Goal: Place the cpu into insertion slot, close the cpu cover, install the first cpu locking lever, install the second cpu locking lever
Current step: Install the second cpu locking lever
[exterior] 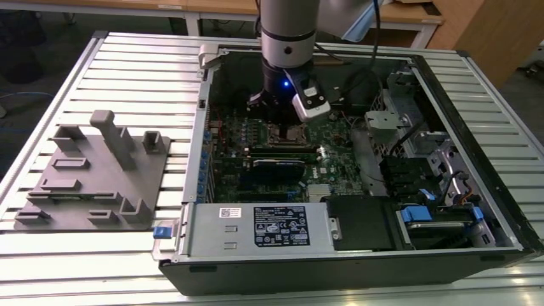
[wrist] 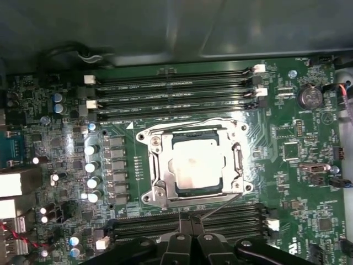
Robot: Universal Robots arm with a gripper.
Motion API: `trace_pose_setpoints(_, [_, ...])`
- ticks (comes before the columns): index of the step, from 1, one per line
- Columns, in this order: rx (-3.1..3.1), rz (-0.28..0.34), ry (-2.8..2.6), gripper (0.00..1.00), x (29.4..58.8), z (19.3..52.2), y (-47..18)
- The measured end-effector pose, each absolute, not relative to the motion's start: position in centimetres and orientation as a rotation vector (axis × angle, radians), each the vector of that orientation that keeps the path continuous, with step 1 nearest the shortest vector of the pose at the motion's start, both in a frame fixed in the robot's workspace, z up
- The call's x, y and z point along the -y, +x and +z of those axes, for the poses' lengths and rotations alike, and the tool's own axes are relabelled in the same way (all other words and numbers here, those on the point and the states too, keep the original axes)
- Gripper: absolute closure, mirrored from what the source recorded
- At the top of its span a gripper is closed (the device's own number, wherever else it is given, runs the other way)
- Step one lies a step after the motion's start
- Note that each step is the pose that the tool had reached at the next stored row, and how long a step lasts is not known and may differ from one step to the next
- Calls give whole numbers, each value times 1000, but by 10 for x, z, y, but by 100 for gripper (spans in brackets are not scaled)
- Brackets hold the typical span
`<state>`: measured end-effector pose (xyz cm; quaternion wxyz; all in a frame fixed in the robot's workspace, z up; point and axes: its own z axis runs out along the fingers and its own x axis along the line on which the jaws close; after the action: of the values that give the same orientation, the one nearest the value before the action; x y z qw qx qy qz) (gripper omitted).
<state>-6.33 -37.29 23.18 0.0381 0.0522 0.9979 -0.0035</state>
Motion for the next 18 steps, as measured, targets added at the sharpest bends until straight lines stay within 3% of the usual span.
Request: trace_pose_setpoints(18, [-3061, -11, 160, 90, 376, 229, -70])
